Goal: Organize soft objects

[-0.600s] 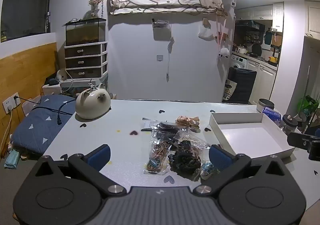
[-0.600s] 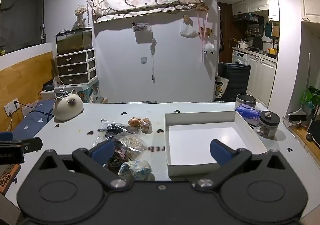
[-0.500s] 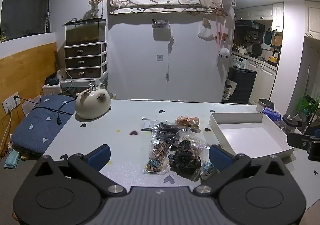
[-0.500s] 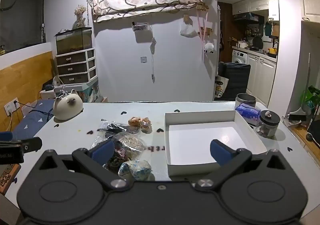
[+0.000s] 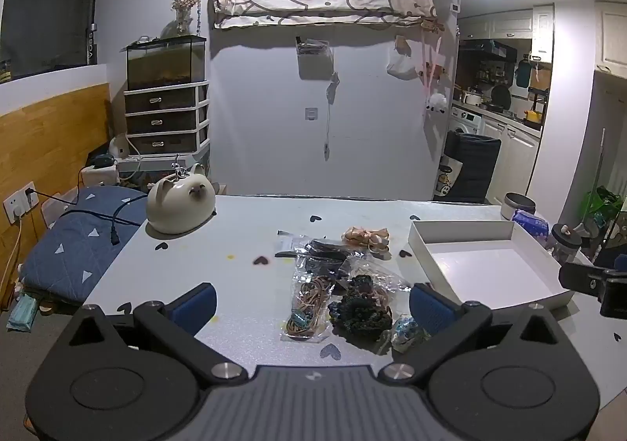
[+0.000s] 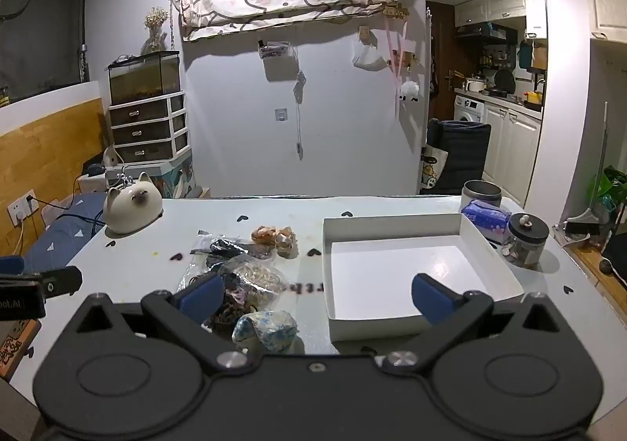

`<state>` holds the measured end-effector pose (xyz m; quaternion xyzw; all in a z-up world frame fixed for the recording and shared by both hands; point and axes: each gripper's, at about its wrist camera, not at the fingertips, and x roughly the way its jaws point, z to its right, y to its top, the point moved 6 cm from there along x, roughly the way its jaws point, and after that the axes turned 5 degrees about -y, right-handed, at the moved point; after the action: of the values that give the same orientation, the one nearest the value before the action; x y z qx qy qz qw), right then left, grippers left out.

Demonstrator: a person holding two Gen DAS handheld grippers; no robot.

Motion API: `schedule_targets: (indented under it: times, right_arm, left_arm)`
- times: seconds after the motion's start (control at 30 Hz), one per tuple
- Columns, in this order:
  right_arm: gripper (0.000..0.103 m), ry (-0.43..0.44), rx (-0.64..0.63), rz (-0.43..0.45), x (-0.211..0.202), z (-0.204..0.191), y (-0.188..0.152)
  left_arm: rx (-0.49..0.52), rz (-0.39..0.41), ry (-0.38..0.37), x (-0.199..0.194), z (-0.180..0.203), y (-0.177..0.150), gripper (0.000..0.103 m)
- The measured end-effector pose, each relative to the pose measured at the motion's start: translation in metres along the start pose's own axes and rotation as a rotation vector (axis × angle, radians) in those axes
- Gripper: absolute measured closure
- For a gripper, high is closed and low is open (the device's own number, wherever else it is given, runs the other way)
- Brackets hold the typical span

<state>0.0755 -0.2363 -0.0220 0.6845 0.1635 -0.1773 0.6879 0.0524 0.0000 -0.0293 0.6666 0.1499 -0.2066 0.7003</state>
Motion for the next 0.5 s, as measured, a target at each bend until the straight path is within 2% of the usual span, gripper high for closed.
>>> schedule_targets:
  times: [0.3,0.5]
  right_arm:
    - [0.0,-0.002,0.0,0.001,-0.002,0.001,0.006]
    - [0.0,-0.002,0.0,0.002,-0.003,0.001,-0.002]
  left_arm:
    - [0.0,0.002,-0.001,0.0,0.0,0.0,0.0]
    - [-0.001,0.0,0.0,0.0,0.0,0.0,0.0]
